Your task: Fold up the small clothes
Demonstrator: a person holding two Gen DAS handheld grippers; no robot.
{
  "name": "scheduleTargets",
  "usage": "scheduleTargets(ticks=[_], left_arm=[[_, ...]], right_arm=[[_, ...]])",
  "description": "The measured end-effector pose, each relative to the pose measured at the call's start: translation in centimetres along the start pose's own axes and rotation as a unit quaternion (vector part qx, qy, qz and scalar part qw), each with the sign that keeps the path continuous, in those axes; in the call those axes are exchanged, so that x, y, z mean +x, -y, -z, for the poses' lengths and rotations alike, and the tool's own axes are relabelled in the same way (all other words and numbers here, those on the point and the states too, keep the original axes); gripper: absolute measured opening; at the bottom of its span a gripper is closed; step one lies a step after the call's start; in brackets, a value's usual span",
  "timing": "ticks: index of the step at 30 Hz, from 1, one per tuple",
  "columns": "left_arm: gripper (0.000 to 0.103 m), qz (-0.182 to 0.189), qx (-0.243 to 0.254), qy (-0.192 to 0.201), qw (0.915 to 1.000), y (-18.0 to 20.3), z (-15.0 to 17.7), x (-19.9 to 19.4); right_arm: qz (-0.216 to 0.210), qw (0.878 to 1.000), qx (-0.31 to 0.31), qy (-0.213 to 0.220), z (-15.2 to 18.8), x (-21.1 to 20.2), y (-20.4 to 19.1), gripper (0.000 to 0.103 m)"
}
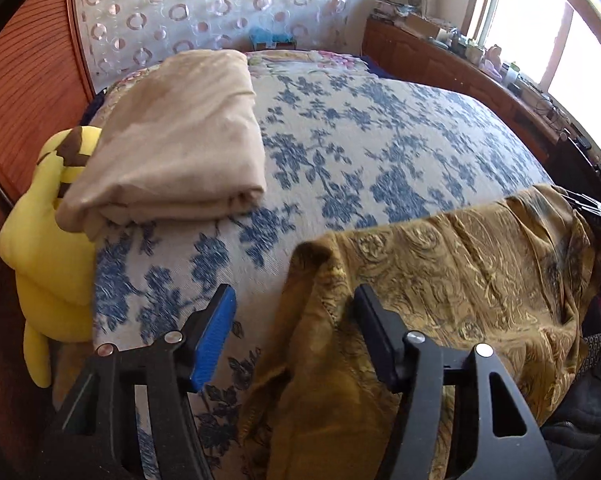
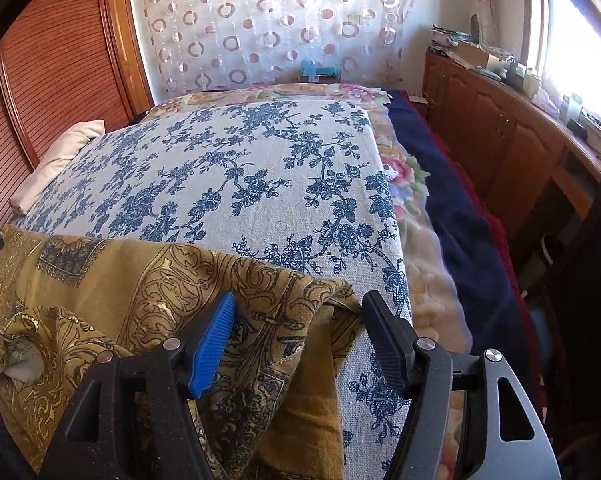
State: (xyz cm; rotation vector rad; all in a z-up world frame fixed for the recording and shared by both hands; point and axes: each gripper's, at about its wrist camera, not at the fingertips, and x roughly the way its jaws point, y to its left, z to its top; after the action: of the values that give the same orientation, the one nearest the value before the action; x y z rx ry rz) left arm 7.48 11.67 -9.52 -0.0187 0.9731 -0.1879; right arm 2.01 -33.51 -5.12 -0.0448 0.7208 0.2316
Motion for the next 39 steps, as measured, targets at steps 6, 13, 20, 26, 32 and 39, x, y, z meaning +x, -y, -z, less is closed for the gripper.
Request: scheduleTargets(ticks=[6, 13, 20, 26, 32, 39], left_arm=[[0.046, 0.009, 0.014, 0.005, 0.9998, 1.1, 1.4, -0.2], [0.010, 0.031, 0.020, 0.025, 0.9990, 2.4, 1.4, -1.4], [0.009, 0.062, 0.008, 0.143, 0.9877, 4.3, 1.0, -9.9], [0.009, 0.057, 0.020, 0.241, 0.9686, 5.9, -0.2, -18.0], [0.008, 0.026, 0.021, 0.321, 0.9463, 4.7, -3.7, -24.3], [0.009, -0.037, 0.012, 0.313, 0.9490, 0.9, -13.2, -21.1]], right_arm=[[0.001, 1.000, -0.001, 0.000, 0.0, 0.0, 0.0, 0.068], [-0.036, 0.999, -0.028, -0.014, 0.3, -0.9, -0.8, 0.018], [-0.078, 0.995, -0.024, 0.057, 0.1, -7.2, -0.9, 0.007], [-0.066, 0.983, -0.044, 0.164, -2.6, -16.4, -1.7, 0.007], [-0.053, 0.959, -0.088, 0.263, -7.0, -24.6, -3.4, 0.006], [-0.007, 0.958, -0.111, 0.265, -17.7, -22.4, -4.7, 0.006]])
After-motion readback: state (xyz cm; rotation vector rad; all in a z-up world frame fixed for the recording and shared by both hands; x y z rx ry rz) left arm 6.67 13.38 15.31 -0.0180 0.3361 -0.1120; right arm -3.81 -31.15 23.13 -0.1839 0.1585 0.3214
